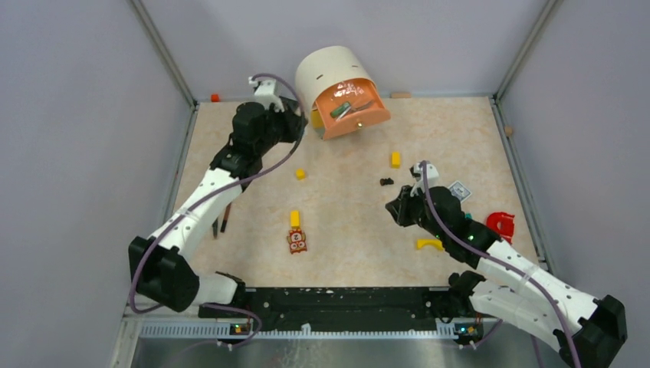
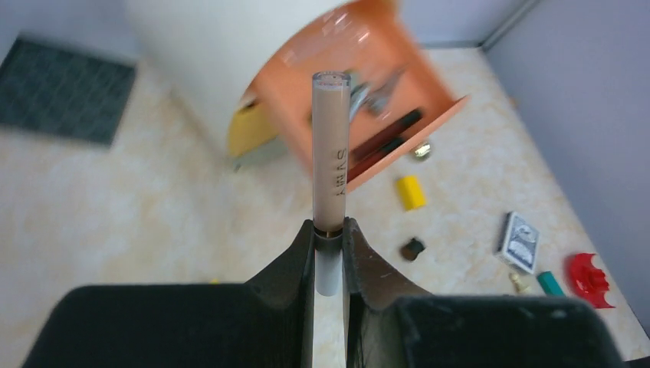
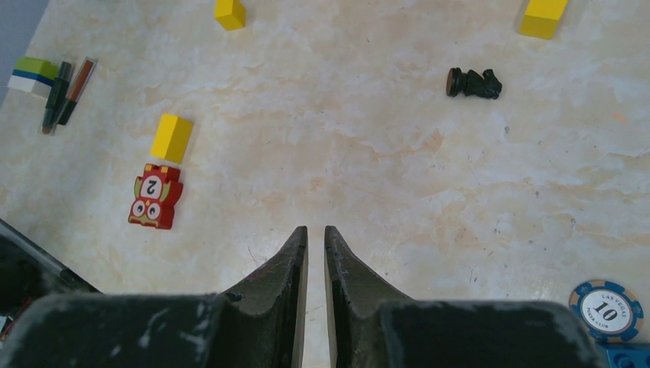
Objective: Organize the makeup
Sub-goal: Pick up the lipstick at the center of the board, then place the lipstick in the drawer.
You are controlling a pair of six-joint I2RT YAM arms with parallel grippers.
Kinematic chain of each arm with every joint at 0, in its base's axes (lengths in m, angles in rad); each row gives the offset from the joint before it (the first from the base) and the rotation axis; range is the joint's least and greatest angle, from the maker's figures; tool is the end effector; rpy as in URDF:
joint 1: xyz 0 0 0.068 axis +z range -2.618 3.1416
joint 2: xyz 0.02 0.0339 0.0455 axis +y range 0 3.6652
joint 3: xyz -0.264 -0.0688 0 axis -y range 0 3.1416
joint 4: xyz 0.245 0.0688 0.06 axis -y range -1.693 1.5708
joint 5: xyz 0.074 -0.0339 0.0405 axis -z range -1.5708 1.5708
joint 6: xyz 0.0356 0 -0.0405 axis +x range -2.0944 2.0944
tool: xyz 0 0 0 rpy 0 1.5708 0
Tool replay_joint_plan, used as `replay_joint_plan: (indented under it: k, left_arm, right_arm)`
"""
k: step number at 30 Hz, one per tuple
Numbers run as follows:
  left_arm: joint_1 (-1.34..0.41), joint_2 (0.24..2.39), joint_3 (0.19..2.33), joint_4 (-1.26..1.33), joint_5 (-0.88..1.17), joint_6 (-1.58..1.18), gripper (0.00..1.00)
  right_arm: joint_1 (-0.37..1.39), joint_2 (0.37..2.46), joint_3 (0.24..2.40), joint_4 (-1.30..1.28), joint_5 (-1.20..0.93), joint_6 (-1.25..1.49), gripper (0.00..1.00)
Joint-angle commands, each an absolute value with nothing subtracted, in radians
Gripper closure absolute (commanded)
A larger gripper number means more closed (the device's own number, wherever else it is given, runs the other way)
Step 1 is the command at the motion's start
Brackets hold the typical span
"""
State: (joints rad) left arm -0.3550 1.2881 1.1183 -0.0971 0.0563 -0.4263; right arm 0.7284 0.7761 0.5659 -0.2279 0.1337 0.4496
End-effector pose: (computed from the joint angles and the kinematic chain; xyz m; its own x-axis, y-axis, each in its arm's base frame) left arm 0.2840 -0.1074 0.3559 -0.3897 -0.2958 -0.8721 0.2601 0.8731 -0.4124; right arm 0.1395 0.1181 0.2596 -0.5327 0.1020 -0.8401 -0.3755 0.8612 0.3426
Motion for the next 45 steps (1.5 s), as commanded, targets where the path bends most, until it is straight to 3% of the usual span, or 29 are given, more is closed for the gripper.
replay_joint_plan:
  k: [1,6,12,21,23,25,28,33,37,45]
  left_arm:
    - [-0.403,1.434,1.351,0.096,0.273,-0.154,1.00]
    - [-0.441,1.644,1.641,0.032,0.343,0.080,1.00]
    - [-0.494,1.938,2.031,-0.314,0.366,0.398,0.99]
    - [-0.591,2.071,2.122,-0.396,0.103,0.615,1.00]
    - [-0.598,2.069,2.111,-0.389,0.070,0.626,0.95]
    - [-0.608,2.060,2.084,-0.362,0.020,0.636,0.75]
    - [-0.616,2.038,2.042,-0.304,-0.065,0.644,0.60]
    - [-0.618,2.006,2.008,-0.268,-0.123,0.659,0.49]
    - [-0.620,1.977,2.009,-0.265,-0.160,0.643,0.47]
    - [-0.621,1.815,1.929,-0.242,-0.284,0.338,0.41]
  right_arm:
    - [0.729,0.739,0.550,-0.192,0.146,0.449,0.87]
    - [0.729,0.731,0.581,-0.223,0.145,0.422,0.87]
    - [0.729,0.715,0.576,-0.225,0.134,0.423,0.87]
    - [0.729,0.712,0.583,-0.234,0.140,0.416,0.87]
    - [0.729,0.713,0.580,-0.232,0.140,0.415,0.87]
    - [0.729,0.715,0.578,-0.227,0.138,0.417,0.87]
    - [0.729,0.719,0.574,-0.218,0.136,0.417,0.87]
    - [0.729,0.724,0.576,-0.215,0.132,0.415,0.87]
    - [0.729,0.726,0.577,-0.214,0.132,0.415,0.87]
    - [0.729,0.730,0.579,-0.203,0.149,0.410,0.87]
